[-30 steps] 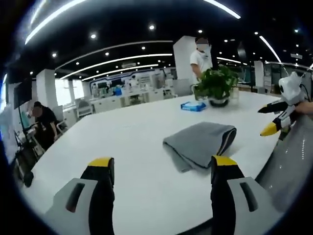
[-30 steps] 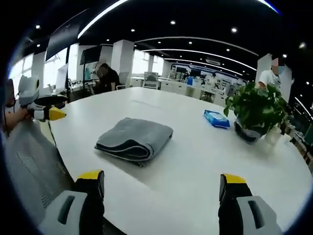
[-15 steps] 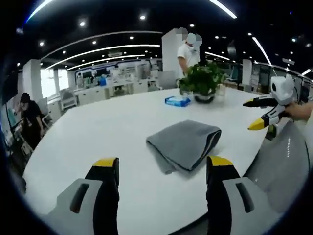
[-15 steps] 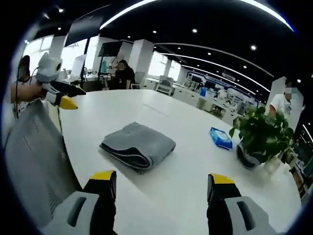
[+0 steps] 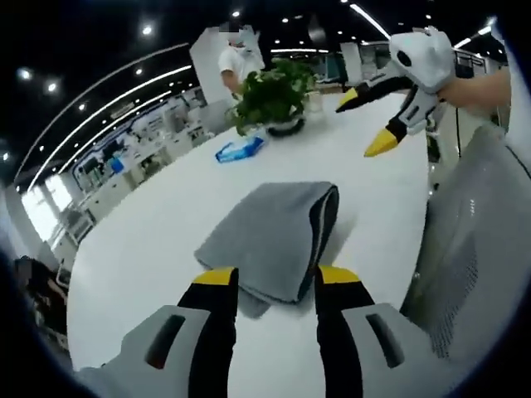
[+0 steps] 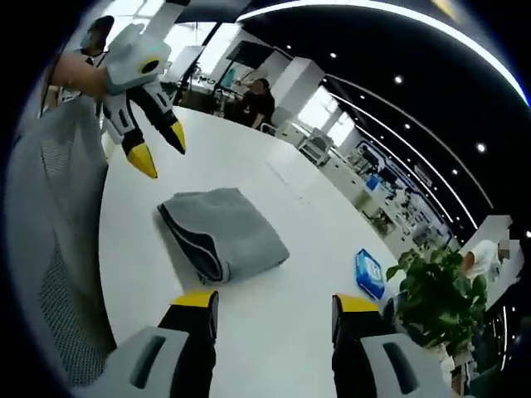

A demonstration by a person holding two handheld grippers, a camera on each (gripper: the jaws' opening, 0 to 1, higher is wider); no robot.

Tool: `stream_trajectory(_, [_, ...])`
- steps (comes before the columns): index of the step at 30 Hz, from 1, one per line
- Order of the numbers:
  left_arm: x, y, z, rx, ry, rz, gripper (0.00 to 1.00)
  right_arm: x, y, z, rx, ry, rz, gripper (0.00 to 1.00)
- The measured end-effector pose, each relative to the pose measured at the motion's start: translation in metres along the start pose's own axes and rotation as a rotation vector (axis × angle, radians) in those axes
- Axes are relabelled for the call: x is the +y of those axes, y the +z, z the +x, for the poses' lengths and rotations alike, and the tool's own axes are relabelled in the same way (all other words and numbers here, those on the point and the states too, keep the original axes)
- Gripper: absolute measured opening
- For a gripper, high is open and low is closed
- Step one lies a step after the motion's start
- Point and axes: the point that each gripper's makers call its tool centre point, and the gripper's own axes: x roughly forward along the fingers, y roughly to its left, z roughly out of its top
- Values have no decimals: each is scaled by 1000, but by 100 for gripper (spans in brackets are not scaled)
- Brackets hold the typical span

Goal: Open the folded towel by lifting each exposed corner and separating the folded layers until the towel lies flat within the target outline without major curled edges

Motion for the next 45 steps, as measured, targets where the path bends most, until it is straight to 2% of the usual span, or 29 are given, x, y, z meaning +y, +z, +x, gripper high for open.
stream_trajectory(2, [-5,-6,9,26,-16,89,36,4,-1,6,15,8,-29,51])
stream_trajectory(6, [-21,-19,29,69,-63,179,30,14,-2,13,34,29,-75,49])
stream_trajectory(11, [-33,-34,43,130,-91,321,30,30,-1,19,30,65,-58,48])
stream_trajectory(14, [-37,-39,48,138,-111,342,29,36,-1,22,27,83,-46,48])
stream_trajectory(20, [-31,-41,50,156,-91,421,21,40,0,26,21,94,-21,47])
stream_trajectory(24, [-30,-42,52,162,-85,436,15,42,0,29,18,99,13,46])
stream_trajectory(27, [-31,-43,55,170,-86,445,14,41,-1,30,15,97,55,46])
stream_trajectory(29, [-32,-44,56,174,-81,444,13,42,1,30,3,100,141,45])
stream_trajectory(31, [-32,-45,56,180,-78,437,12,43,4,31,-19,111,269,41])
stream_trajectory(33, [-32,-46,58,185,-74,420,10,46,9,33,-35,139,389,30])
stream_trajectory(34, [-31,-47,59,188,-71,405,10,48,8,35,-25,149,407,21])
stream_trajectory(35, [-31,-48,59,195,-69,368,10,50,6,37,0,163,426,4])
stream_trajectory(36, [-30,-48,60,197,-59,350,8,51,6,40,10,167,424,0])
stream_trajectory(38, [-30,-47,60,207,-48,307,5,51,12,42,0,167,426,0])
stream_trajectory(39, [-32,-49,60,216,-57,295,4,54,14,44,7,175,453,0])
stream_trajectory(41, [-32,-49,61,222,-40,300,3,58,17,47,4,188,477,0])
stream_trajectory(45, [-32,-50,61,241,-26,250,3,67,18,52,16,211,459,0])
